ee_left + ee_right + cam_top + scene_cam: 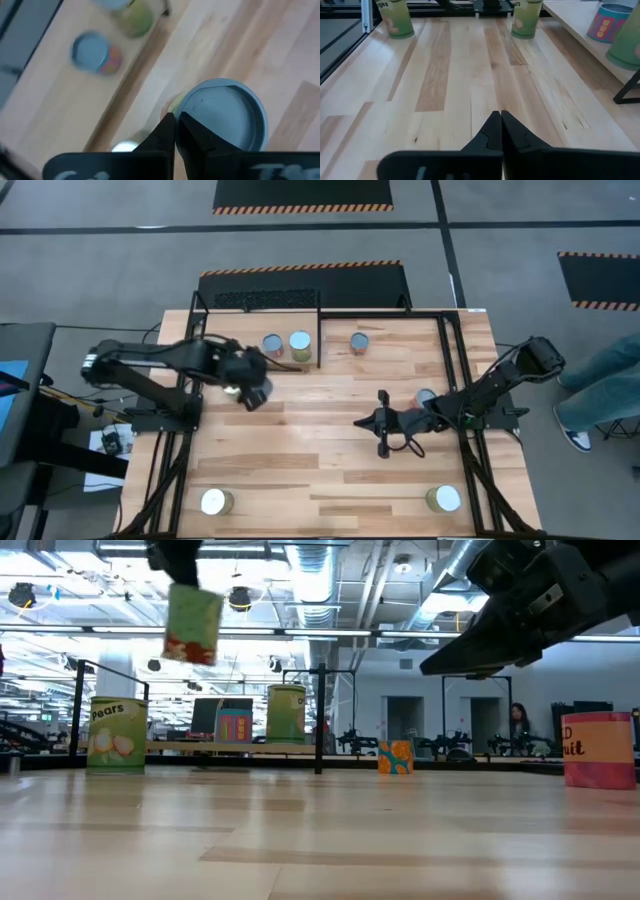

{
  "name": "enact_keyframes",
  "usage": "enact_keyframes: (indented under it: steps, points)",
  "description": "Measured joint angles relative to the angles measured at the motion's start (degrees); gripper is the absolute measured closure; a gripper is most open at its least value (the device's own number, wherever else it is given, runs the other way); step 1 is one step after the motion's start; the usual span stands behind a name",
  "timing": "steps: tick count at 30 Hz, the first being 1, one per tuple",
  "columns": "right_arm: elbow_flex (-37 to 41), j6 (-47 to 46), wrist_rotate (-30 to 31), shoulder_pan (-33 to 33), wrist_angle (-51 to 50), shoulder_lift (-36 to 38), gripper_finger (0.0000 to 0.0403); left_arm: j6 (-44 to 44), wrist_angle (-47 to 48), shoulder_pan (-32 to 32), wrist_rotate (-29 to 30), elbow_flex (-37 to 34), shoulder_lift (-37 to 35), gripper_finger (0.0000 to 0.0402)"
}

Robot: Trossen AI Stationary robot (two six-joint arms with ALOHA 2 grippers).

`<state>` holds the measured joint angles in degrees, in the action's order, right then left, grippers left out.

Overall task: Pick and place cans onto a shelf
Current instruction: Put the canned spaghetti sauce on the shelf

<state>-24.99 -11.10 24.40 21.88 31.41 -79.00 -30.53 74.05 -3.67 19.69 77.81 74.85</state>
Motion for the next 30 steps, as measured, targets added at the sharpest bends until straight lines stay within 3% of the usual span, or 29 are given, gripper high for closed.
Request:
enact_keyframes:
  steps: [7, 11, 20, 30]
  points:
    - [0.0, 0.0, 0.2, -0.1, 0.4, 0.0, 0.0390, 1.4, -7.7, 12.9, 1.4, -14.0, -14.0, 0.0400]
    - [0.0, 0.0, 0.3, -0.3, 0.7, 0.0, 0.0397, 5.6, -14.0, 24.3, -2.5, -18.4, -17.9, 0.0400]
    - [0.0, 0.0, 0.3, -0.3, 1.0, 0.0, 0.0390, 15.2, -23.1, 44.6, -13.9, -22.1, -14.6, 0.0400]
    - [0.0, 0.0, 0.2, -0.3, 0.8, 0.0, 0.0393, 19.0, -25.8, 51.1, -15.9, -22.8, -7.2, 0.0400]
